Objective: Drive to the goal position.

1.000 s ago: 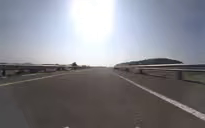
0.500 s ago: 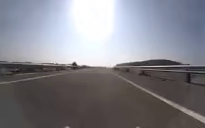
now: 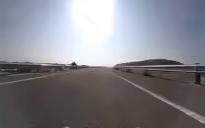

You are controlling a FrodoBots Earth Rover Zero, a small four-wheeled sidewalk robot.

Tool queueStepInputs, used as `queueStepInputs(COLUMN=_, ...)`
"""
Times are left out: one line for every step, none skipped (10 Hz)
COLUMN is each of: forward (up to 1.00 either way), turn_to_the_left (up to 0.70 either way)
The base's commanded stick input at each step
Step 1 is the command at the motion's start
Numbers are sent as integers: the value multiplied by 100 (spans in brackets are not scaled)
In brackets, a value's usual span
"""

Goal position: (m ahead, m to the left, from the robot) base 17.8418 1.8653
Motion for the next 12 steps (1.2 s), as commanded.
queueStepInputs(forward=100, turn_to_the_left=0)
queueStepInputs(forward=100, turn_to_the_left=0)
queueStepInputs(forward=100, turn_to_the_left=0)
queueStepInputs(forward=100, turn_to_the_left=0)
queueStepInputs(forward=100, turn_to_the_left=0)
queueStepInputs(forward=100, turn_to_the_left=0)
queueStepInputs(forward=100, turn_to_the_left=0)
queueStepInputs(forward=100, turn_to_the_left=0)
queueStepInputs(forward=100, turn_to_the_left=0)
queueStepInputs(forward=100, turn_to_the_left=0)
queueStepInputs(forward=100, turn_to_the_left=0)
queueStepInputs(forward=100, turn_to_the_left=0)
